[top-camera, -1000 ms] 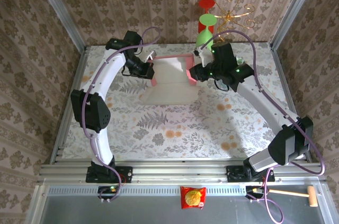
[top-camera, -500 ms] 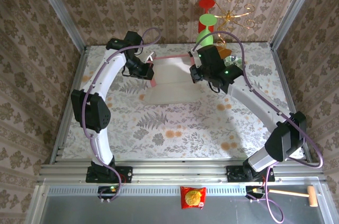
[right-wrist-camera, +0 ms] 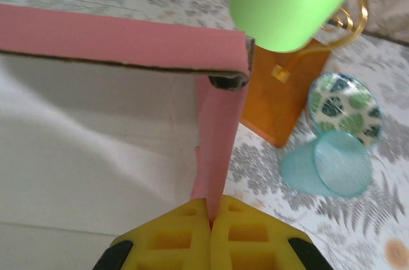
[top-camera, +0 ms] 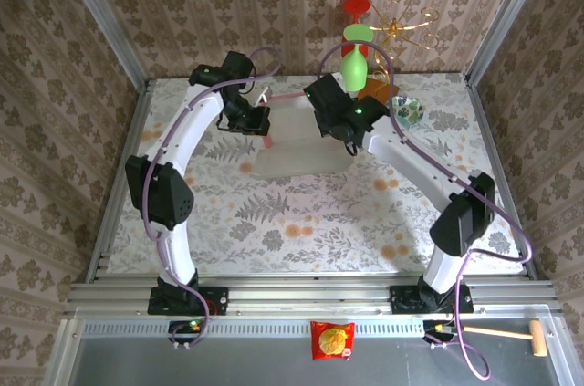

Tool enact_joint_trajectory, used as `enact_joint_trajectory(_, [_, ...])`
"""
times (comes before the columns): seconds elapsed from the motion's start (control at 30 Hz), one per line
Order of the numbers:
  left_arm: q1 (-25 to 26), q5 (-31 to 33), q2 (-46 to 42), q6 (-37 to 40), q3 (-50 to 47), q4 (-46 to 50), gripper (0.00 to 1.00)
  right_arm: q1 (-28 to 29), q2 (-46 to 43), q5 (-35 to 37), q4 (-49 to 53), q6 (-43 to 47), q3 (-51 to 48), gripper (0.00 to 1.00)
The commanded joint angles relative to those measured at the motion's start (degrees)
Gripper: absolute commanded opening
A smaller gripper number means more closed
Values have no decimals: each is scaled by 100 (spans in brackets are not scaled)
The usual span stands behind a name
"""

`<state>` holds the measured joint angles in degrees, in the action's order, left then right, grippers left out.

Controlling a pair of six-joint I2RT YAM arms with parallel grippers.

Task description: Fold the paper box

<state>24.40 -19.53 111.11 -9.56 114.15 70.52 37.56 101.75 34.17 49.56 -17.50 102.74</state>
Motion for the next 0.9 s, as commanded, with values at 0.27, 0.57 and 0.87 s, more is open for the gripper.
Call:
enact_joint_trajectory(0.27, [135,105,135,-472,521,483,0,96,482,791,1312,-702,719,0])
enact_joint_trajectory(0.57, [135,-171,130,-433,515,555,0,-415,151,-1166,624,-426,484,2])
enact_joint_trajectory(0.87, [135,-223,139,-432,546,551,0,-653,134,-1597,546,-538,442,12])
